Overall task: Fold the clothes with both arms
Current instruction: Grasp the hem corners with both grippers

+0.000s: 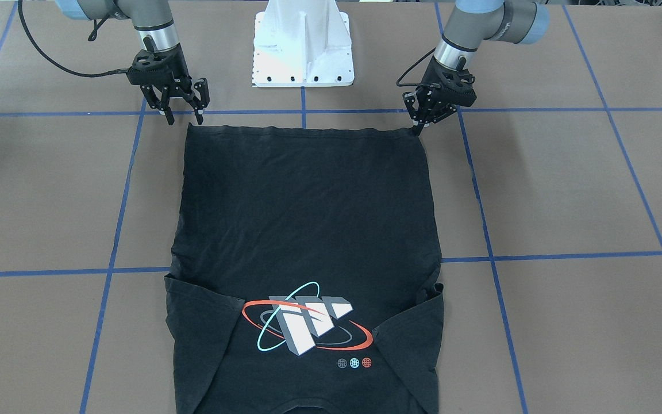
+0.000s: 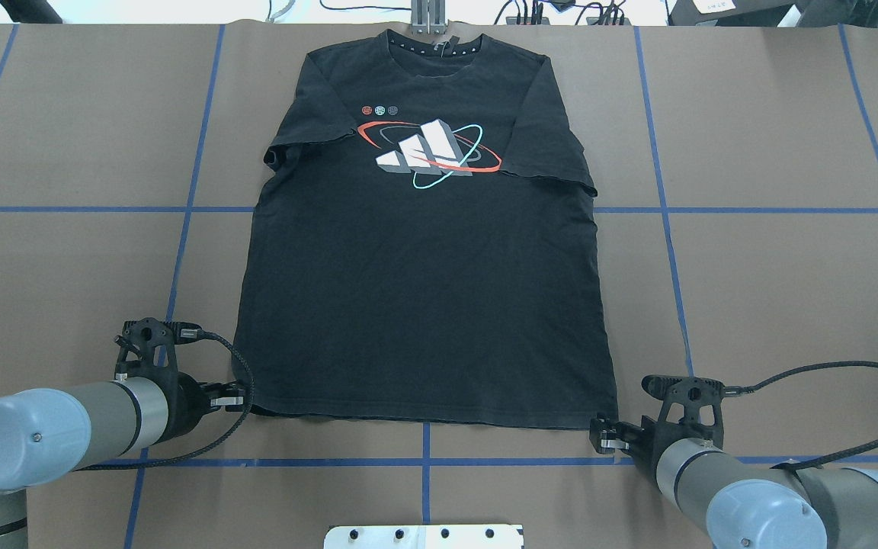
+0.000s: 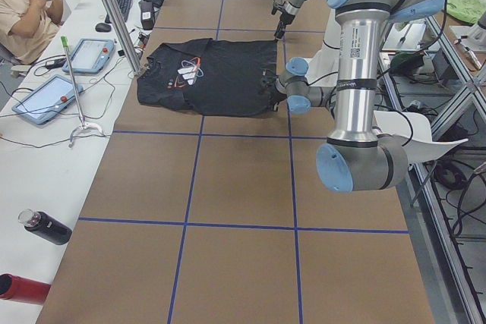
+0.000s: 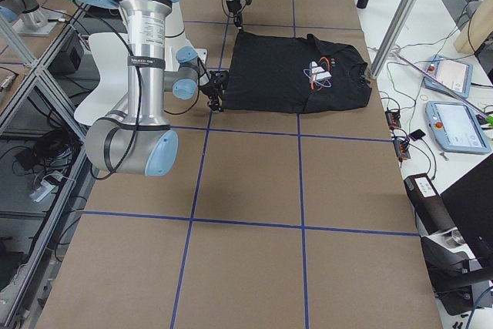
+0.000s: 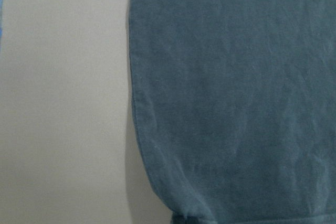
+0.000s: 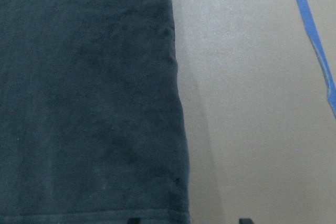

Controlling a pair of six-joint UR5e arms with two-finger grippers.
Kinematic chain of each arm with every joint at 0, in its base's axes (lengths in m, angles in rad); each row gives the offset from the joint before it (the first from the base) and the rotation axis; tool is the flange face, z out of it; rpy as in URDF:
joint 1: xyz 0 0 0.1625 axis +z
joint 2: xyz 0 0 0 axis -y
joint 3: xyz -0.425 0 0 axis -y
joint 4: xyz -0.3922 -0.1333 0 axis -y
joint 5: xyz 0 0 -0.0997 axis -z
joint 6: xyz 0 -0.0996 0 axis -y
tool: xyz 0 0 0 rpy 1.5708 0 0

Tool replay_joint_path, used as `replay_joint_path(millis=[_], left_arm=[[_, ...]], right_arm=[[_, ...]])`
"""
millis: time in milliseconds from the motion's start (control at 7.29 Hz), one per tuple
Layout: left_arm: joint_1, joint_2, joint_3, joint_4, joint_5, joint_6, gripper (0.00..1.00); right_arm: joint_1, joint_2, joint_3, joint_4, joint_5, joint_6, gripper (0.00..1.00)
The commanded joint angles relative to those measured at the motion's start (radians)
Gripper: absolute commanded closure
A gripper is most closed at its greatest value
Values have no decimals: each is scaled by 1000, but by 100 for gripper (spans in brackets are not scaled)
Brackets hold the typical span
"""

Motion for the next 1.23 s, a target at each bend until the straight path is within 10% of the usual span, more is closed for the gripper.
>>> replay_joint_path(millis=[0,1097], left_arm=[[0,0,0,0,0,0,100],[0,-2,-2,0,0,0,100]], right_arm=[[-13,4,-11,0,-3,0,41],[-19,6,-5,0,-2,-1,100]])
